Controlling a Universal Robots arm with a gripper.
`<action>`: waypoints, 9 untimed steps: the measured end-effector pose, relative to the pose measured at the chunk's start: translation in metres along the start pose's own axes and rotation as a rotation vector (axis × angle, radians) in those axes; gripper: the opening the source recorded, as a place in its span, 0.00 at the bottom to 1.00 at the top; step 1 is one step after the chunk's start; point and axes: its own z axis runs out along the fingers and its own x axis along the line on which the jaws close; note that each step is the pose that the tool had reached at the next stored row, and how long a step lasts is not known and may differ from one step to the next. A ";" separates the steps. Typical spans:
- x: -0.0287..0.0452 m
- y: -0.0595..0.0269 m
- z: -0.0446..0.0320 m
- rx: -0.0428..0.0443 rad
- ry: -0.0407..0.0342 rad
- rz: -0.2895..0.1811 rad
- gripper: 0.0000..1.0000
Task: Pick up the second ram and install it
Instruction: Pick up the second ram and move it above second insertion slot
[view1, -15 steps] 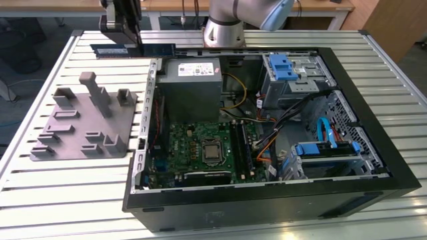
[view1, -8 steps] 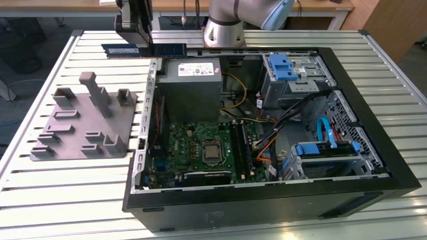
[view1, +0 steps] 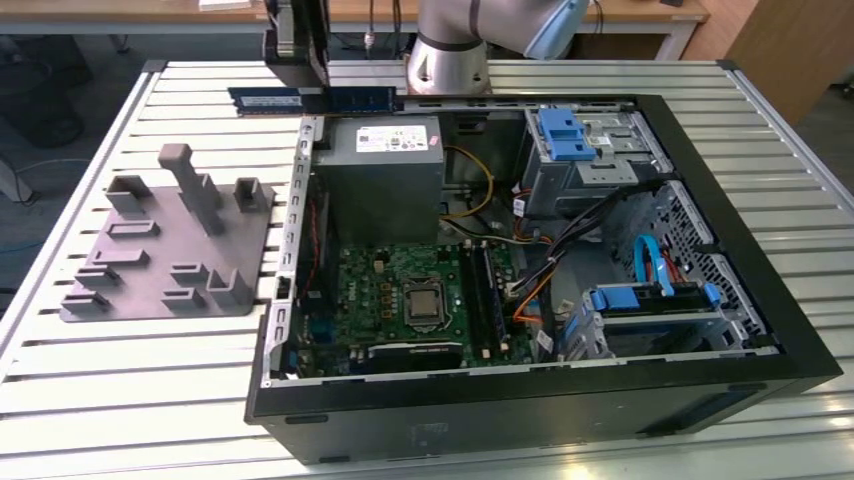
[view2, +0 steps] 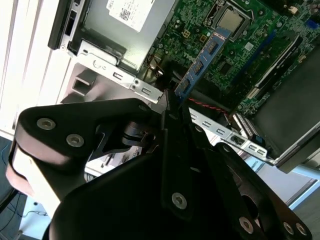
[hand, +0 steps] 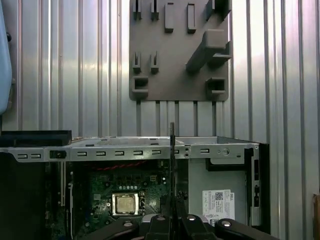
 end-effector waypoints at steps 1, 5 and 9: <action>-0.0001 -0.0024 0.0000 0.0000 -0.0001 0.000 0.14; -0.0003 -0.0123 -0.0001 -0.0002 -0.0001 0.000 0.14; -0.0005 -0.0214 -0.0001 -0.0004 -0.0001 0.000 0.14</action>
